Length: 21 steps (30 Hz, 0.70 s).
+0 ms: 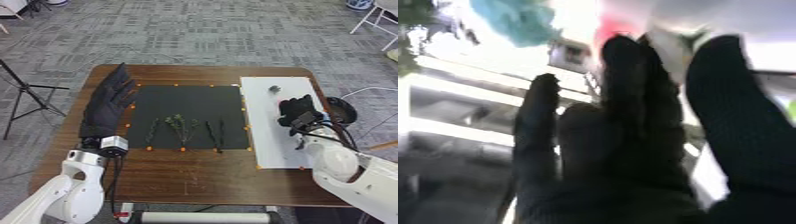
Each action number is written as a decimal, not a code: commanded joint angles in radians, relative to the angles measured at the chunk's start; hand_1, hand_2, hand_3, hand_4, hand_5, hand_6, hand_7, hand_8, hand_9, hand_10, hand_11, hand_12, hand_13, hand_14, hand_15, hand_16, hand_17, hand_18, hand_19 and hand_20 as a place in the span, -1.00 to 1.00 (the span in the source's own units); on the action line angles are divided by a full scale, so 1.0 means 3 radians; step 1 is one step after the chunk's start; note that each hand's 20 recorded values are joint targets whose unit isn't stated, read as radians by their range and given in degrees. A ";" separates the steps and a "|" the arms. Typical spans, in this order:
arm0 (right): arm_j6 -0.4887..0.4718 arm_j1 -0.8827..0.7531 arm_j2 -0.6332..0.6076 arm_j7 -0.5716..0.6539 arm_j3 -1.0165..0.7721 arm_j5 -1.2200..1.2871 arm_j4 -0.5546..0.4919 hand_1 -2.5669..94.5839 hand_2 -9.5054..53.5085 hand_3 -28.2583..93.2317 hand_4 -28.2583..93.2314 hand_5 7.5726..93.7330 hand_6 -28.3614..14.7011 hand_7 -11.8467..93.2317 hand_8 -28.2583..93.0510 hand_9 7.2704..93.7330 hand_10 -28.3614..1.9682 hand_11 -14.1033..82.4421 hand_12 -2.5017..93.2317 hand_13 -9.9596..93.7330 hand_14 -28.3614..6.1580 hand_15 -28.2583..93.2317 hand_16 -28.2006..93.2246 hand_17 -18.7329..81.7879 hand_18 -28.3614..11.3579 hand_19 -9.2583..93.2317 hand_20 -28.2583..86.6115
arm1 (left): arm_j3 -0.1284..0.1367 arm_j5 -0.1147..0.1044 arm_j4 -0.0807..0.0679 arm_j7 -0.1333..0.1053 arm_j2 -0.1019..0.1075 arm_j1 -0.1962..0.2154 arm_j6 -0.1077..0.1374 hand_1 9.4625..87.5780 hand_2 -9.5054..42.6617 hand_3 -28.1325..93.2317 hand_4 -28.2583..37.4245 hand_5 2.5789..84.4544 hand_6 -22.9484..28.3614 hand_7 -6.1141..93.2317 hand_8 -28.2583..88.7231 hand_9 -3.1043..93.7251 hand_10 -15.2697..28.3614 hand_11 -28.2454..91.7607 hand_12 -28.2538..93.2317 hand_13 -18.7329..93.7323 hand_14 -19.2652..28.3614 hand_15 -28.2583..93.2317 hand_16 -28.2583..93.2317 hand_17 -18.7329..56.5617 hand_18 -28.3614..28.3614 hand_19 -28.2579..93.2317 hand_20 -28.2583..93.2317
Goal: Arrange flowers
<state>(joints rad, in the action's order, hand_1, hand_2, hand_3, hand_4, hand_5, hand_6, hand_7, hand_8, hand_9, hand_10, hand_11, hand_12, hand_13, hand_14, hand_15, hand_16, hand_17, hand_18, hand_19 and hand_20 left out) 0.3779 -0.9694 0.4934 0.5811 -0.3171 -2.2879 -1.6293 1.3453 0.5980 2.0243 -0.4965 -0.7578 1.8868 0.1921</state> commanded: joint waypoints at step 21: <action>0.0387 0.1162 0.0778 -0.0662 0.0857 0.0258 -0.0532 -0.01 -1.00 0.85 -0.89 0.62 0.43 -0.01 -0.49 0.74 0.50 -0.14 0.20 0.56 0.29 0.92 0.02 -0.08 -0.42 0.61 0.32 | 0.0005 -0.0002 0.0020 -0.0039 0.0353 -0.0306 0.0032 -0.60 -0.89 0.57 -0.97 -0.47 -0.06 -0.57 -0.64 -0.59 0.11 -0.31 -0.18 -0.45 0.32 -0.31 -0.37 -0.87 0.65 -0.01 -0.33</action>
<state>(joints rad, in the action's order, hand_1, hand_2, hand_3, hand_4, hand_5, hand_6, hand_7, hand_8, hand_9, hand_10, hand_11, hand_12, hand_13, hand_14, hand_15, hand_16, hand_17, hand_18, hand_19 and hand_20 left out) 0.4958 -0.7806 0.5418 0.4447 -0.1170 -2.2284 -1.7486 1.3442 0.5975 2.0254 -0.4993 -0.7042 1.8620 0.1944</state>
